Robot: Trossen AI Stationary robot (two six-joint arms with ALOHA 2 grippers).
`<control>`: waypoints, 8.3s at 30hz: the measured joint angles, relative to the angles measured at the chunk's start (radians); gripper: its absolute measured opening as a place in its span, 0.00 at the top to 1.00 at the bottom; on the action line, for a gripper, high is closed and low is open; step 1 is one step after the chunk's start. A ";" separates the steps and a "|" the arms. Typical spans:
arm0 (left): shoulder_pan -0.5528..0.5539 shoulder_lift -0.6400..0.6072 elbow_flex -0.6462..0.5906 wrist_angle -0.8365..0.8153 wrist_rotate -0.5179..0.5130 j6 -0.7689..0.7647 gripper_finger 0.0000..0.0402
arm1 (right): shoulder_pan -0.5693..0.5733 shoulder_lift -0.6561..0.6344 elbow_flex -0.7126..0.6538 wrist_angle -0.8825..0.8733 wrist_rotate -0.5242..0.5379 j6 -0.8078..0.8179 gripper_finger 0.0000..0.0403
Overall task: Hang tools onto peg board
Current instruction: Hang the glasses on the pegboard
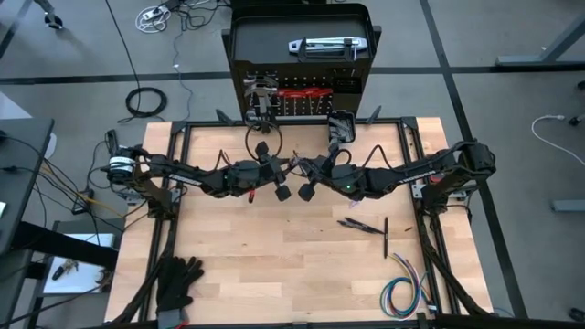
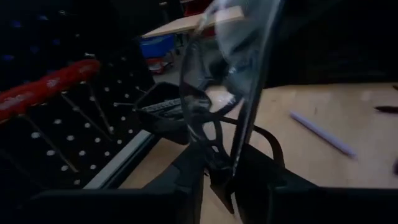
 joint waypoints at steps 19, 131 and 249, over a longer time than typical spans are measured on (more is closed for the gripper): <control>-0.002 -0.003 0.000 -0.032 0.153 -0.149 0.09 | -0.032 -0.077 0.000 -0.085 -0.298 -0.072 0.92; 0.253 -0.656 -0.252 -0.624 0.100 -0.200 0.59 | 0.117 -0.161 -0.107 -0.279 -0.192 0.140 0.69; 0.420 0.320 0.064 0.375 -0.041 0.008 0.59 | -0.056 -0.444 -0.224 -0.425 -0.463 -0.177 0.69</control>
